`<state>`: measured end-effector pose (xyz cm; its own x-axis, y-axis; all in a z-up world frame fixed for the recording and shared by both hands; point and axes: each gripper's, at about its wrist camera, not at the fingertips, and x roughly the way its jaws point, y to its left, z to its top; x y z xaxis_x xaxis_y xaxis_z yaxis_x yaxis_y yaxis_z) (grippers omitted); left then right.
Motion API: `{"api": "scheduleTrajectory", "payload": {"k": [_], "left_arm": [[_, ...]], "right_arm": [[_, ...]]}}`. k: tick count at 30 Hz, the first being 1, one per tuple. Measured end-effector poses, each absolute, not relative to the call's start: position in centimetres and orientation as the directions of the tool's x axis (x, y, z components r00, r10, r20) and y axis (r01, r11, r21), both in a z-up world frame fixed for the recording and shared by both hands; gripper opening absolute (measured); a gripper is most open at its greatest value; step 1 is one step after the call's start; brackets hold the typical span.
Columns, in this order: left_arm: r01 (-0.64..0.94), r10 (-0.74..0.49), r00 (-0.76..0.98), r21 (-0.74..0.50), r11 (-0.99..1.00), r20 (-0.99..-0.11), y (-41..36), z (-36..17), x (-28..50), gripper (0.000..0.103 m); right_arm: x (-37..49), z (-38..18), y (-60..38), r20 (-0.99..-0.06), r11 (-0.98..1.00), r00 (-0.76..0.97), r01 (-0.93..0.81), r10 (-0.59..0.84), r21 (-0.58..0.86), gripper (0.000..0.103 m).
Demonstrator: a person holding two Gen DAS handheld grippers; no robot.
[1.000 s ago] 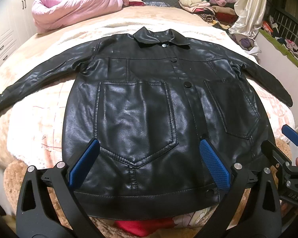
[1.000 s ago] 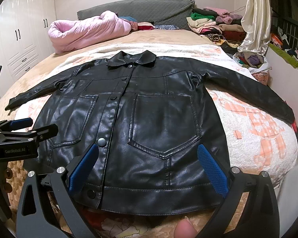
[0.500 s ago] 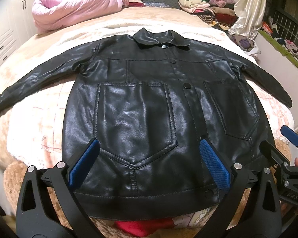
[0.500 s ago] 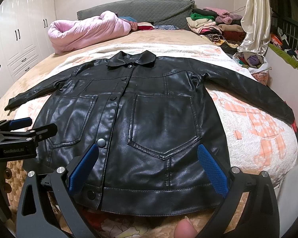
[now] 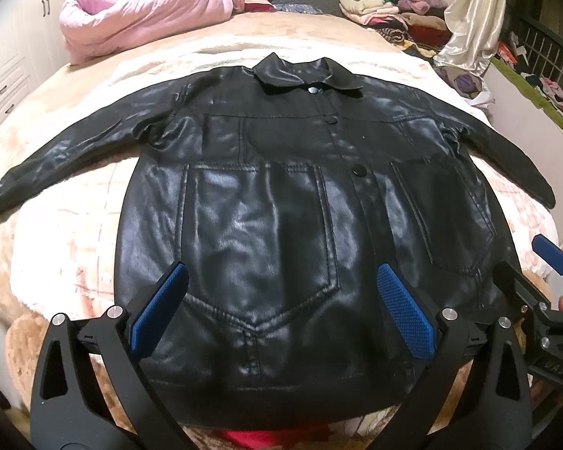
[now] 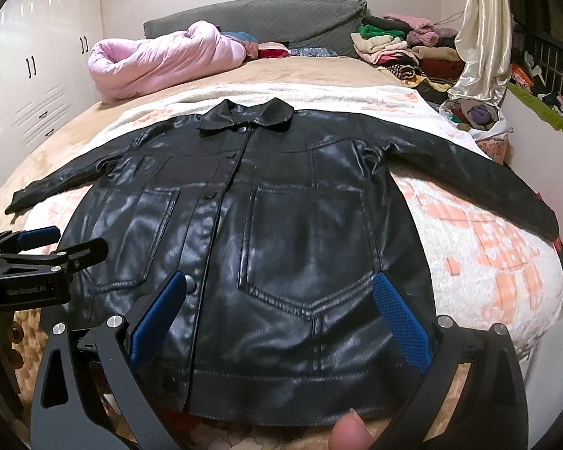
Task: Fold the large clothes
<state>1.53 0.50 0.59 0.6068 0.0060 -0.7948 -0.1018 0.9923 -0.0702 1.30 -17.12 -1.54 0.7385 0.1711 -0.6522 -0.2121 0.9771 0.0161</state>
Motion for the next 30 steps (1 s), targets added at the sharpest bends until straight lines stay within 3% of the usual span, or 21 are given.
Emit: {"api": "scheduleTrajectory", "payload": {"k": [30], "left_arm": [[-0.158,0.013,0.639,-0.116,0.981,-0.769,2.7,4.1,11.7,0.094]], "right_arm": [[11.9,3.5,-15.9,-0.599,0.985,0.789,-0.170,0.136,-0.001,0.099]]}}
